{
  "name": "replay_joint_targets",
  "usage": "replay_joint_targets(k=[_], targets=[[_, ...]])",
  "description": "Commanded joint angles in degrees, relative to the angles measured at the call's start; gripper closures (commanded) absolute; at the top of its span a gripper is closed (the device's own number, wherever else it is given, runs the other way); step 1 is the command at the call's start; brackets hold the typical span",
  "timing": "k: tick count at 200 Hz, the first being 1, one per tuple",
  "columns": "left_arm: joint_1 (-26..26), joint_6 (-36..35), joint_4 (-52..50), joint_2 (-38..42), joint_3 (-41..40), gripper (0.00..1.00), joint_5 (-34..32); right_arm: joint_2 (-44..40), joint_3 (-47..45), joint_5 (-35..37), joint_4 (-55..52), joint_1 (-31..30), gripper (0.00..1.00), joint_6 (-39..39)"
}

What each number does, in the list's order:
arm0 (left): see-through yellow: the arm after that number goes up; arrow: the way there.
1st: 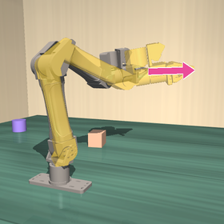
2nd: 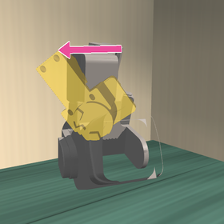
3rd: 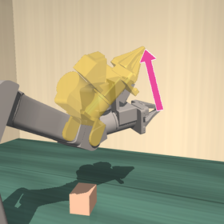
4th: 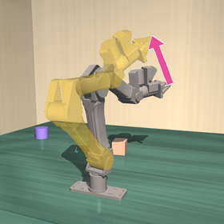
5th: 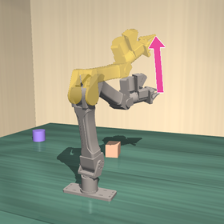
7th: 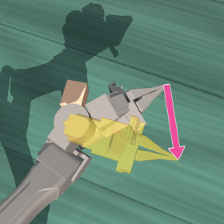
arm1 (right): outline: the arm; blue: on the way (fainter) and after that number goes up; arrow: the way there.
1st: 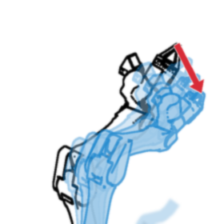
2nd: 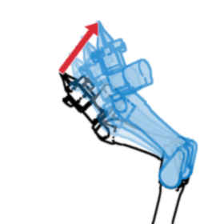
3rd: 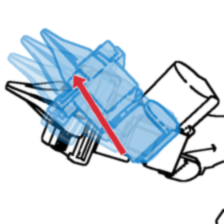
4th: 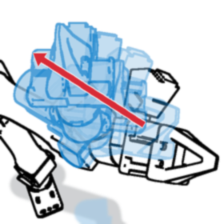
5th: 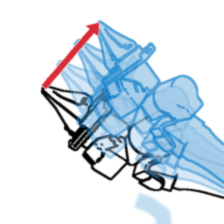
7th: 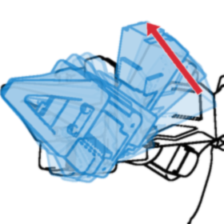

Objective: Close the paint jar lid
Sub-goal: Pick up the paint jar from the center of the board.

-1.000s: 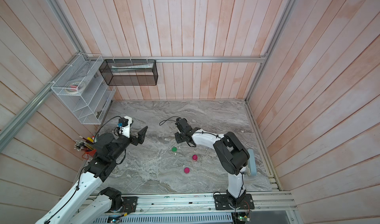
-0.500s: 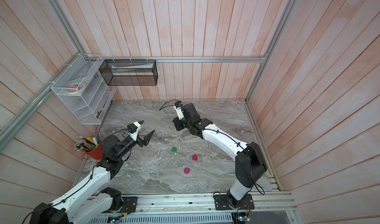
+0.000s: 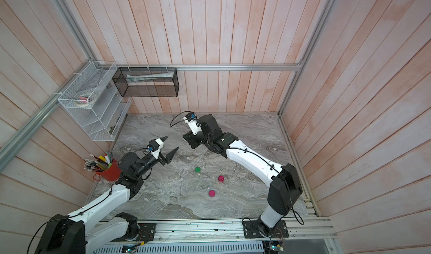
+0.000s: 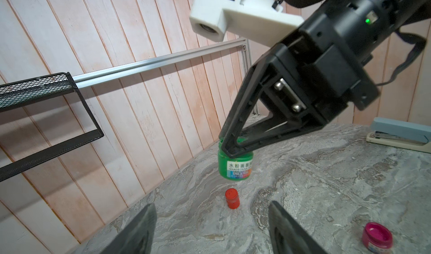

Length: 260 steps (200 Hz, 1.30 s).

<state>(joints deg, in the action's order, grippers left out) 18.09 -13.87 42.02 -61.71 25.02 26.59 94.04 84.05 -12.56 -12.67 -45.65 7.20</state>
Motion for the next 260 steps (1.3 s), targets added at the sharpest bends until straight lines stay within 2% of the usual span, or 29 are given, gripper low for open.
replay_joint_targets(k=[1, 49, 76, 86, 219, 243, 260], targets=[[1.0, -0.6, 0.7, -0.6, -0.1, 0.24, -0.2, 1.5, 2.9, -1.5, -0.1, -1.1, 0.71, -0.5], [1.6, -0.8, 1.3, -0.2, -0.3, 0.25, -1.8, 2.3, 4.7, -2.0, 0.2, -3.2, 0.71, -0.7], [1.6, -0.8, 1.4, -0.1, -0.2, 0.3, -4.1, 2.8, 5.5, -2.2, 0.1, -4.1, 0.71, -0.6], [1.6, -1.0, 0.9, -0.2, 0.2, 0.33, -4.2, 2.9, 5.8, -2.3, 0.1, -4.4, 0.71, -0.6], [1.6, -0.8, 1.0, -0.1, 0.4, 0.38, -4.6, 4.6, 8.0, -2.7, -1.0, -6.2, 0.71, -0.8], [1.6, -1.5, -0.7, -0.2, 1.2, 0.47, -3.5, 4.6, 8.0, -2.6, -0.7, -6.5, 0.71, -0.7], [1.6, -1.6, -1.4, -0.6, 1.8, 0.5, -2.9, 4.7, 8.1, -2.5, -0.7, -6.6, 0.71, -0.7]])
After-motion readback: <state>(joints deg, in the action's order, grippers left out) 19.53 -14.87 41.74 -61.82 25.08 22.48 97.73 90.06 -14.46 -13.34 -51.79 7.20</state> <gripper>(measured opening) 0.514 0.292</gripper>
